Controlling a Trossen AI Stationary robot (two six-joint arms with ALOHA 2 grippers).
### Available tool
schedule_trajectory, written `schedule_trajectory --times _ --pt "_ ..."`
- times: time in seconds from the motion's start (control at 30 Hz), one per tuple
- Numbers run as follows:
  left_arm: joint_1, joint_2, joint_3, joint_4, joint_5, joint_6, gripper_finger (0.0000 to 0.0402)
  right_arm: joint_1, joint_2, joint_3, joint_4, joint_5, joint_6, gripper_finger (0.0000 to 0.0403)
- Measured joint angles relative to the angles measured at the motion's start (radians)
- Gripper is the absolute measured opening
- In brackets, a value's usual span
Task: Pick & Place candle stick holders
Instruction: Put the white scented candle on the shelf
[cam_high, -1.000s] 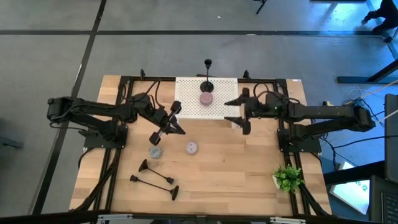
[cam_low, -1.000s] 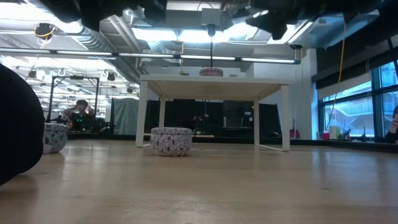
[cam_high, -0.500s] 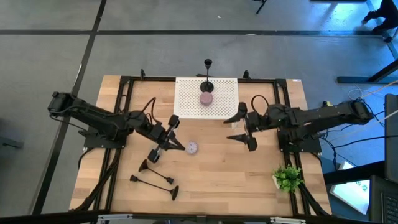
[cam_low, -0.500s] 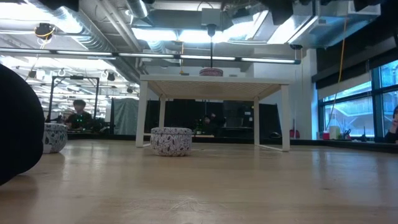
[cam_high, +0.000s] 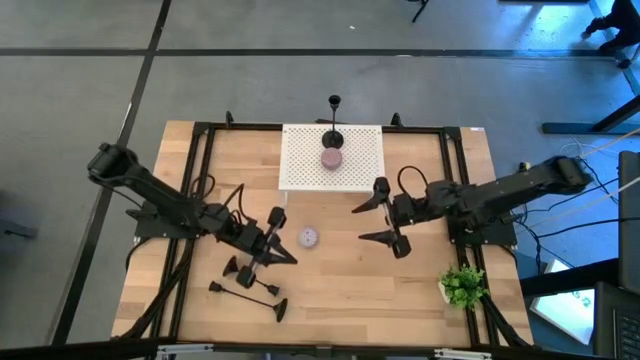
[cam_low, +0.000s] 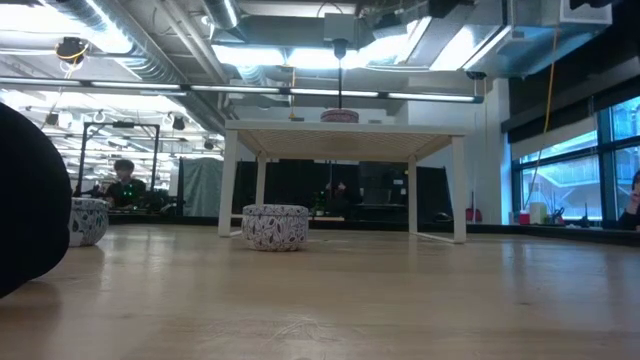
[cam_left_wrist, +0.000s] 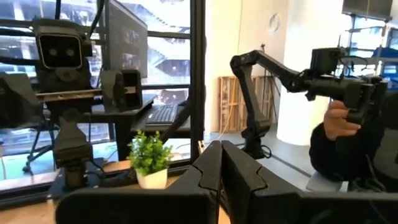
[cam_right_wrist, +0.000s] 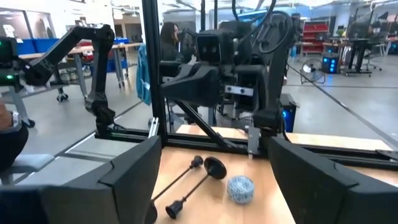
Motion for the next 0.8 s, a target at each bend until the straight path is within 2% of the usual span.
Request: schedule_trajectory --times 0.23,0.6,0.8 --pt "-0.058 0.055 0.024 0.017 -0.074 -0.022 0.0006 0.001 0.056 0.009 0.079 0.002 0.0 0.03" --pt "-0.122 0.074 0.04 0.025 -0.168 -0.038 0.0006 0.002 0.165 0.104 0.055 -0.048 0.016 0.03" --pt "-0.168 0.062 0.047 0.019 -0.236 -0.033 0.0006 0.001 0.235 0.19 -0.037 -0.113 0.02 0.03"
